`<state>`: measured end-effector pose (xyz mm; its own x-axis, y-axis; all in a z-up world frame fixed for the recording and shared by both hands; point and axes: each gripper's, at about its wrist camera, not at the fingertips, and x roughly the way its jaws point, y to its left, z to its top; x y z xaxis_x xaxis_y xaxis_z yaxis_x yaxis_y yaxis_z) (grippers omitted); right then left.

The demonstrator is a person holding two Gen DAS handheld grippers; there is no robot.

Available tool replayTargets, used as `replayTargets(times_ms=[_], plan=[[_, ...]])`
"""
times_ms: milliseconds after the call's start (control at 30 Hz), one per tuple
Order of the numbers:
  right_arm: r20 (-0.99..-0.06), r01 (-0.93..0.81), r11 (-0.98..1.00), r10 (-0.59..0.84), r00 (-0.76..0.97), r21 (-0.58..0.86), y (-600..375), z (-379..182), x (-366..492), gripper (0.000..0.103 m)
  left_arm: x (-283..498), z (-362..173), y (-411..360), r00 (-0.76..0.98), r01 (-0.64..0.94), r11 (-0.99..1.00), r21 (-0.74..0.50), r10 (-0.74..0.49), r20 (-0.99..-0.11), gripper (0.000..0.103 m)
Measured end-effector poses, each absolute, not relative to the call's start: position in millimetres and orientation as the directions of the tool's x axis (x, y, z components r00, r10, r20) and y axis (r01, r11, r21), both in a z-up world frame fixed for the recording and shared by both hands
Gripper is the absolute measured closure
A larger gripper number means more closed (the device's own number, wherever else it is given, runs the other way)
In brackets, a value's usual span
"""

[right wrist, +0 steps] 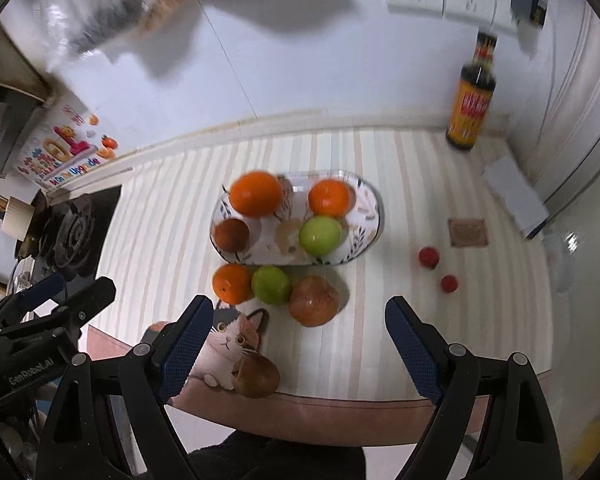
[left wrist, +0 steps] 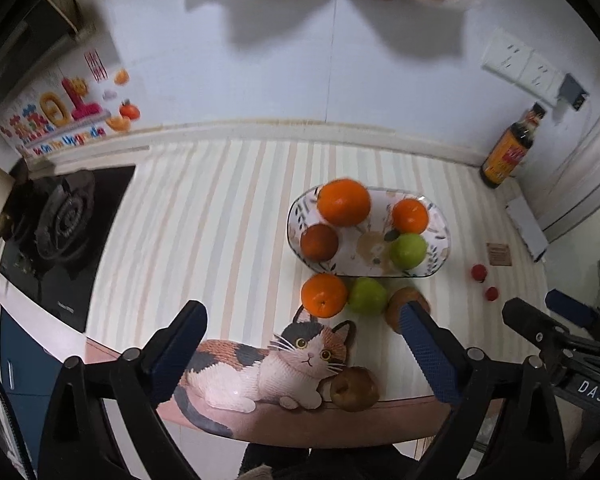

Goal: Organize fruits
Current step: 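Withdraw both grippers from the plate toward the remaining fruit, then grasp a red apple with the right gripper while the left gripper grasps an orange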

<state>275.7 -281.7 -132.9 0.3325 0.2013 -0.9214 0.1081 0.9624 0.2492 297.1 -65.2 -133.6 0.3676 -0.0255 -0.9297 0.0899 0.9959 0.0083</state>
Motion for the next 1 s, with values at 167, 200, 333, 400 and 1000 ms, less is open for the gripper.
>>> replayTargets(times_ms=[167, 200, 333, 400, 1000], plan=[[-0.940, 0.153, 0.944, 0.255, 0.228, 0.293, -289.3, -198.3, 295.7, 0.013, 322.4, -180.5, -58.9, 0.255, 0.048, 0.998, -0.039, -0.050, -0.966, 0.004], [-0.940, 0.162, 0.938, 0.271, 0.209, 0.306, -290.5, -210.8, 299.0, 0.013, 327.4, -190.9, -56.6, 0.227, 0.035, 0.998, -0.059, -0.065, -0.972, 0.004], [-0.936, 0.189, 0.921, 0.316, 0.152, 0.342, -291.8, -258.7, 310.4, 0.013, 346.3, -233.1, -51.9, 0.113, -0.010, 0.996, -0.089, -0.088, -0.990, 0.004], [-0.939, 0.187, 0.922, 0.317, 0.132, 0.338, -289.9, -279.9, 315.3, 0.013, 352.9, -248.7, -57.2, 0.085, 0.010, 0.998, -0.069, -0.069, -0.994, 0.004], [-0.963, 0.017, 0.963, 0.270, 0.006, 0.270, -250.0, -359.5, 339.3, 0.031, 369.6, -337.4, -96.6, -0.098, 0.257, 0.966, 0.042, 0.069, -0.993, 0.009]])
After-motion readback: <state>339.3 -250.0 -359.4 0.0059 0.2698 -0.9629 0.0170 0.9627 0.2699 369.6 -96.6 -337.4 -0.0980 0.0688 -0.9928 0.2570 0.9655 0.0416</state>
